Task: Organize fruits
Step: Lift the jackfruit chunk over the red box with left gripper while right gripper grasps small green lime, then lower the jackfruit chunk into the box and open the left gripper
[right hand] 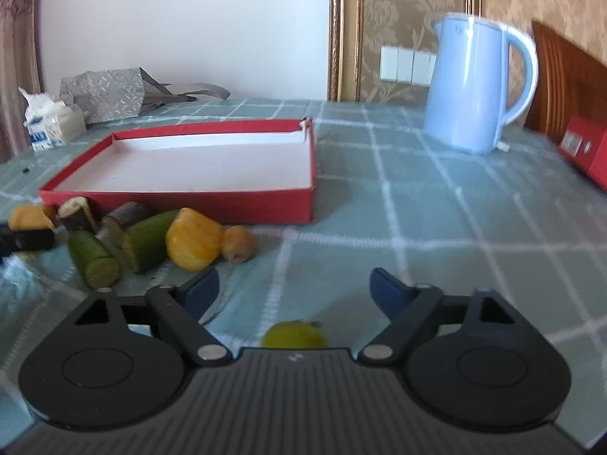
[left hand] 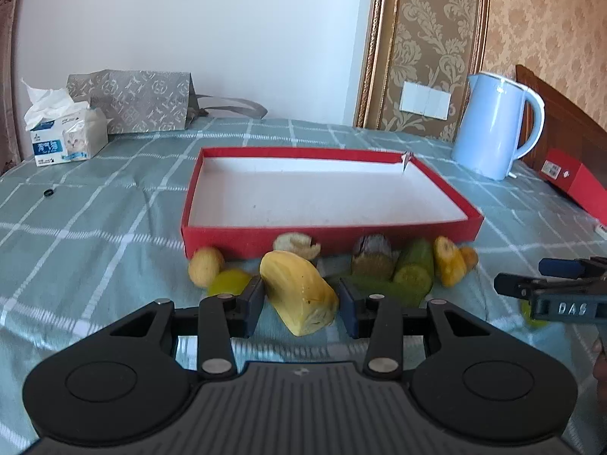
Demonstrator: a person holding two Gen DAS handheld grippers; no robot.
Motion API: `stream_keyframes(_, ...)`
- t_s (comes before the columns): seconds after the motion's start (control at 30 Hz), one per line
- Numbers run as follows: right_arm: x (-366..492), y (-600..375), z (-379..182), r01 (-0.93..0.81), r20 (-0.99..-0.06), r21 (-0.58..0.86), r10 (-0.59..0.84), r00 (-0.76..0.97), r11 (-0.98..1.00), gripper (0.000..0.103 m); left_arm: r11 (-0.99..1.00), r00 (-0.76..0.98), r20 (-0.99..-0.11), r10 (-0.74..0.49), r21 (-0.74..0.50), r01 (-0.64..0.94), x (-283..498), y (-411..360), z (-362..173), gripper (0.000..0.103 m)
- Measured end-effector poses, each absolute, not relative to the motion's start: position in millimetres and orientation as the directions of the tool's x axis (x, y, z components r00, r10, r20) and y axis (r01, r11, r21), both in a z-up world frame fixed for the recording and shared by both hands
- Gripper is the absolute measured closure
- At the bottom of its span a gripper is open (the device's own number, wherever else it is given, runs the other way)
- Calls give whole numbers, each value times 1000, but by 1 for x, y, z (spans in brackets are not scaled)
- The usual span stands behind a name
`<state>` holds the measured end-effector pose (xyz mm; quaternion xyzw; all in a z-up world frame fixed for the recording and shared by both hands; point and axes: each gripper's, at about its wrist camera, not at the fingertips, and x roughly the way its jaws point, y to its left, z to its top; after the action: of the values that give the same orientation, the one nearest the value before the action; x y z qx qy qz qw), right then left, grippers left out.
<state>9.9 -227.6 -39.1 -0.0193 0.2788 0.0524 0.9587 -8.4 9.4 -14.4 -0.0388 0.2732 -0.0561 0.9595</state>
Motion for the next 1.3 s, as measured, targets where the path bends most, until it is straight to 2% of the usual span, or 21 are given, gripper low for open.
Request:
stream_keyframes(0.2,-2,-246,-48,-108,-569,21,101,816,994,20,990,861,-489,-139,-85,112,4,9,4,62)
stream_keyframes(0.27,-1,-244,-51,-120,-573,18,108,813,993,25,988,860,-487,-151,-89,123,12,8,8,62)
stream_keyframes(0.33,2,-241,-53,-134,-579,24,123,806,991,44,990,863,-484,-144,-82,119,19,7,11,62)
stream_keyframes(0.37,2,-240,-53,-134,-573,16,119,811,991,46,990,865,-483,-138,-74,117,23,6,13,62)
stream_keyframes(0.43,2,-236,-54,-148,-571,3,123,812,989,61,992,868,-481,-123,-56,110,30,5,16,62)
stream_keyframes(0.5,1,-234,-53,-164,-569,13,142,810,986,70,993,868,-484,-114,-48,104,39,5,18,62)
stream_keyframes(0.67,-1,-228,-51,-153,-572,-6,122,811,988,71,994,862,-496,-105,-50,92,61,5,19,62)
stream_keyframes(1.03,10,-250,-49,-83,-530,149,151,834,985,71,997,848,-525,-76,-34,68,96,-3,16,62)
stream_keyframes(1.3,13,-251,-49,-93,-501,181,173,848,979,71,999,791,-610,-41,-4,48,148,-10,-1,62)
